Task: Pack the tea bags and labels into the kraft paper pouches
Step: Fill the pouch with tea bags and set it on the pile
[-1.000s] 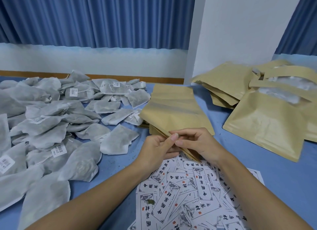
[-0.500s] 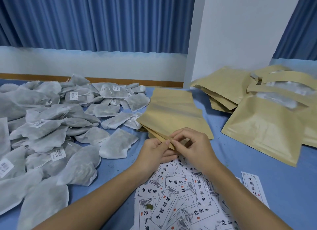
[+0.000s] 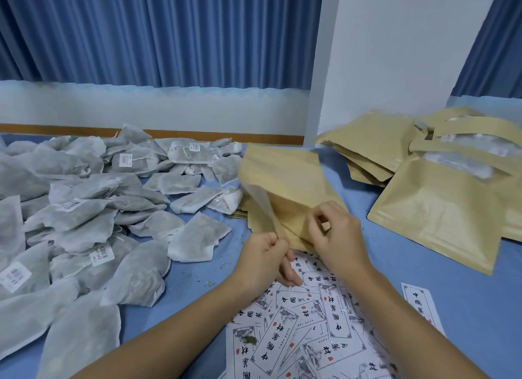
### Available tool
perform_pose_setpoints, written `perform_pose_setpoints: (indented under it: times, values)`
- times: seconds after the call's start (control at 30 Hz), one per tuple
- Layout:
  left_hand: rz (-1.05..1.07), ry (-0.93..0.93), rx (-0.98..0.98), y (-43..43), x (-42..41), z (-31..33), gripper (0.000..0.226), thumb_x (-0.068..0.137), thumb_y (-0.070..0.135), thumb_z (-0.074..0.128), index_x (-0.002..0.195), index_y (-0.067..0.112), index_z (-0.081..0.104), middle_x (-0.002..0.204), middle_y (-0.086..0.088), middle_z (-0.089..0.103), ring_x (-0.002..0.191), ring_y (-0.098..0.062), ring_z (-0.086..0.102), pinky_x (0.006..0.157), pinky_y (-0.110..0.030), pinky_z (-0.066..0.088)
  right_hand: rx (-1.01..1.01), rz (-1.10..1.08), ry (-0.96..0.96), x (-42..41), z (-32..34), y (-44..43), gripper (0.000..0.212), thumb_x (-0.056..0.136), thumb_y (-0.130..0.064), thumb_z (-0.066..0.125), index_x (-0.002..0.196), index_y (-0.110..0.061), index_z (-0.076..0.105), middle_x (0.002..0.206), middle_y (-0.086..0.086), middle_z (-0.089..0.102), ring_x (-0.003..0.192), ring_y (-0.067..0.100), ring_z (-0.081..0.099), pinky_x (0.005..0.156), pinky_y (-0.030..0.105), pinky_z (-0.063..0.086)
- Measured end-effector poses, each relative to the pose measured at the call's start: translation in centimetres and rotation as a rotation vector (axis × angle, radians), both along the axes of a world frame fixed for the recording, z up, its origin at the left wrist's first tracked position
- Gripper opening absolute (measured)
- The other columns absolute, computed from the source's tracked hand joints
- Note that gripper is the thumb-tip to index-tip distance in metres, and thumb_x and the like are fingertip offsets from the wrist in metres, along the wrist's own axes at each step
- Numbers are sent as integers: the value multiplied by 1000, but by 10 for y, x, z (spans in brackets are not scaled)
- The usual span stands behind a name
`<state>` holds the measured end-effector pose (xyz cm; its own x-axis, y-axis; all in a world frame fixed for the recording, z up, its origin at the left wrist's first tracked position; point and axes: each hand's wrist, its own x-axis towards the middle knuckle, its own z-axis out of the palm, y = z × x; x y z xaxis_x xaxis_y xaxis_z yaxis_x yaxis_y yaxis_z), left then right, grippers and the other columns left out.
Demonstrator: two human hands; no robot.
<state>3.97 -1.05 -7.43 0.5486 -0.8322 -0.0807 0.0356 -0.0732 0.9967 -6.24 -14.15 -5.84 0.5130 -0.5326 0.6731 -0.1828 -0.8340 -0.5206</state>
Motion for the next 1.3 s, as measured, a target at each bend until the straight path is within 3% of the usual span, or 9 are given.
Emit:
perform_pose_setpoints:
  times: [0.13, 0.27, 0.43, 0.53, 0.63, 0.83, 1.07, 1.17, 1.3]
  values:
    - [47, 3, -24, -2, 4, 3, 32, 97, 2, 41, 70, -3, 59, 47, -22, 55, 56, -39, 70, 49, -32, 56, 28, 158, 264, 3, -10, 12, 28, 93, -17, 64, 120, -23, 68, 128, -10, 64, 117, 9, 58, 98, 28, 47]
    - [66, -22, -13, 0, 2, 2, 29, 97, 3, 41, 73, -2, 57, 47, -21, 55, 56, -39, 70, 47, -30, 54, 126, -81, 120, 9, -9, 11, 26, 100, -16, 49, 104, -26, 72, 81, -5, 71, 75, 18, 64, 70, 33, 50]
    - [149, -151, 25, 4, 1, 4, 26, 93, 12, 51, 68, 5, 54, 47, -16, 58, 53, -27, 70, 51, -31, 52, 177, -206, -38, 2, -5, 10, 36, 101, -10, 49, 126, -28, 67, 66, 1, 65, 57, 20, 56, 59, 39, 50]
    - [379, -741, -18, 7, 8, 8, 28, 87, 22, 67, 69, 15, 47, 60, 1, 55, 54, -7, 49, 54, -34, 44, 91, -138, 58, 5, -5, 15, 50, 96, -2, 54, 136, -31, 62, 52, -11, 42, 49, 15, 40, 53, 37, 43]
    - [537, -1471, -247, 10, 16, 17, 16, 78, 6, 71, 79, 12, 57, 84, -2, 52, 75, -20, 45, 61, -29, 38, 45, -103, 130, 5, -3, 18, 56, 94, 1, 53, 141, -31, 58, 59, -4, 46, 56, 25, 45, 58, 40, 48]
    - [466, -1876, -418, 12, 11, 29, 17, 84, -6, 59, 79, 8, 68, 99, -8, 68, 87, -26, 61, 74, -36, 48, -3, -96, 199, 2, 4, 24, 60, 90, 0, 54, 142, -31, 56, 63, -3, 45, 59, 27, 46, 59, 43, 48]
    - [76, -1870, 429, 5, -21, 42, 18, 51, 12, 70, 55, 25, 58, 53, 9, 57, 51, -11, 55, 59, -22, 41, -15, -76, 224, -1, 7, 29, 72, 80, 6, 53, 142, -30, 56, 67, 1, 57, 62, 29, 54, 60, 42, 51]
    - [31, -1617, 576, -17, -26, 40, 14, 86, 9, 59, 87, 22, 65, 87, 0, 71, 74, -19, 62, 57, -26, 35, -100, -20, 180, -1, 5, 33, 78, 73, 7, 59, 141, -29, 57, 80, -6, 64, 66, 16, 55, 59, 33, 50]
    - [-58, -1238, 473, -45, 1, 32, 42, 104, 24, 41, 143, 11, 50, 146, -20, 49, 135, -37, 45, 112, -51, 34, -157, -80, -26, -1, 5, 25, 80, 67, 18, 59, 138, -19, 61, 69, 0, 59, 56, 16, 44, 51, 30, 45]
